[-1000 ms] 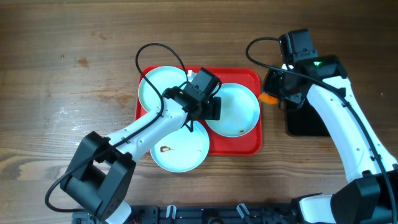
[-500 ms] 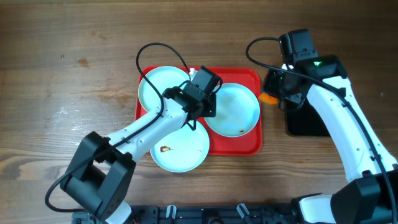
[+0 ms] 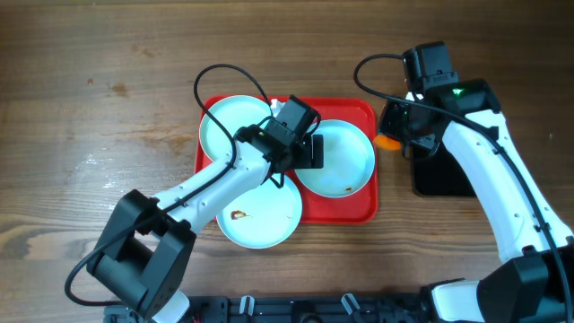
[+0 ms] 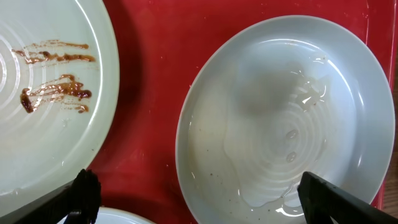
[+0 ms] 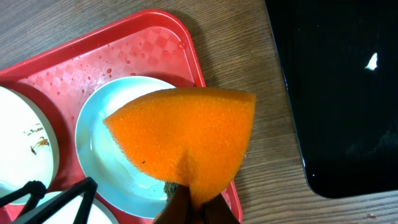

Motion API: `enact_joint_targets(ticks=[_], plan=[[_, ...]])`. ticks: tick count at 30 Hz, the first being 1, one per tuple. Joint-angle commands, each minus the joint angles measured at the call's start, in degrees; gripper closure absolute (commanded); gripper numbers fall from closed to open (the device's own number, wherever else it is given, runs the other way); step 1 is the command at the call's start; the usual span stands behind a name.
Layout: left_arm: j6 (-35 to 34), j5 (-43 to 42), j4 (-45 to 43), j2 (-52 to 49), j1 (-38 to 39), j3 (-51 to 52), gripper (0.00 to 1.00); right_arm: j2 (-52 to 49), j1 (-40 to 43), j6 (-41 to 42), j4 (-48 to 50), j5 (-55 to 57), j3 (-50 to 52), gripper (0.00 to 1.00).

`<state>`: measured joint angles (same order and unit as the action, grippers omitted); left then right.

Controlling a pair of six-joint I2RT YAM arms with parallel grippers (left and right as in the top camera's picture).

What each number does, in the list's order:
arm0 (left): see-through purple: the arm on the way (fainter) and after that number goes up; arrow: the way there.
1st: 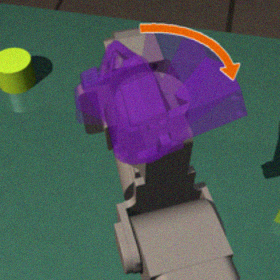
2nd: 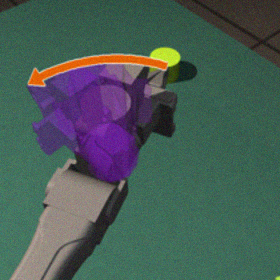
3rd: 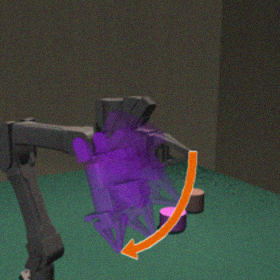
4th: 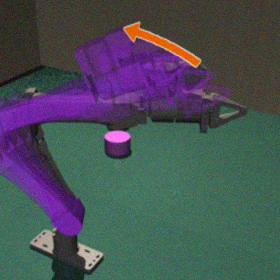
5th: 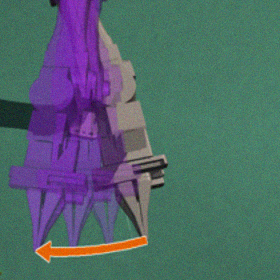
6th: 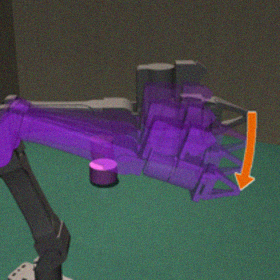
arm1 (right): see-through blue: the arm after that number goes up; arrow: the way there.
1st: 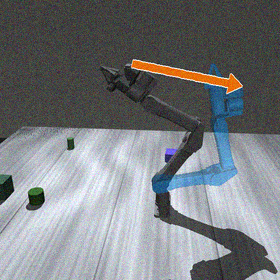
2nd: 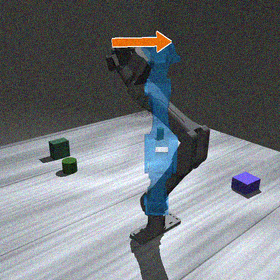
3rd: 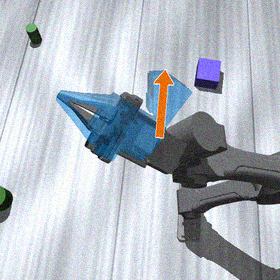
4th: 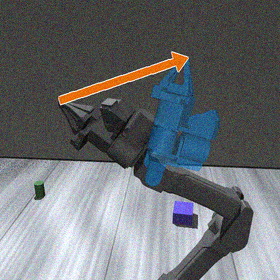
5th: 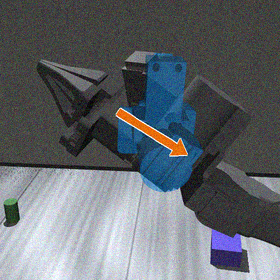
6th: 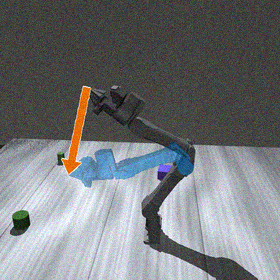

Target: Clean dirty plates on tray and stack at the side

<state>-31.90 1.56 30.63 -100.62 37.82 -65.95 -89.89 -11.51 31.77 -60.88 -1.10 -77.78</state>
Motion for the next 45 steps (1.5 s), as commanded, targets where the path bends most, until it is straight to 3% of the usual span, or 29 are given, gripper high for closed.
enact_joint_targets(ticks=[1, 6, 13, 22, 26, 28, 30, 39, 42, 45], plan=[[0.09, -0.46, 0.76, -0.76, 0.22, 0.13, 0.96, 0.48, 0.17, -0.76, -0.24, -0.52, -0.70, 0.96], [1.64, -0.15, -3.08, -2.14, 0.13, 0.37, 0.96, 0.48, 0.17, -1.01, -0.24, -0.76, -0.70, 0.96], [1.64, 4.13, -3.19, -5.70, 0.04, 0.37, 0.96, 0.48, 0.17, -1.42, 0.02, -1.62, -0.70, 0.96], [1.62, 3.41, -1.62, -8.59, -2.84, 0.39, 0.96, 0.48, 0.17, -1.68, 0.22, -1.60, -0.70, 0.96], [1.64, 2.99, -1.49, -9.66, -2.84, 0.37, 0.52, 0.48, 0.17, -1.73, 0.48, -1.62, -0.70, 0.96], [1.62, 2.99, -1.68, -9.66, -2.84, 0.37, 0.37, 0.48, 0.17, -1.75, 0.59, -1.62, -0.70, 0.96], [1.62, 2.99, -1.68, -9.66, -2.84, 0.37, 0.31, 0.48, 0.17, -1.75, 0.61, -1.62, -0.70, 0.96], [1.57, -0.92, -3.19, -8.74, -2.84, -0.90, 0.37, 0.48, 0.17, -1.79, 0.61, -1.81, -0.70, 0.96], [1.60, -0.92, -3.19, -7.13, -2.84, -1.60, 0.47, 0.48, 0.17, -1.81, 0.59, -1.88, -0.70, 0.96], [1.62, -1.07, -3.08, -4.76, -2.84, -1.57, 0.43, 0.48, 0.17, -1.81, 0.70, -2.01, -0.70, 0.96]])
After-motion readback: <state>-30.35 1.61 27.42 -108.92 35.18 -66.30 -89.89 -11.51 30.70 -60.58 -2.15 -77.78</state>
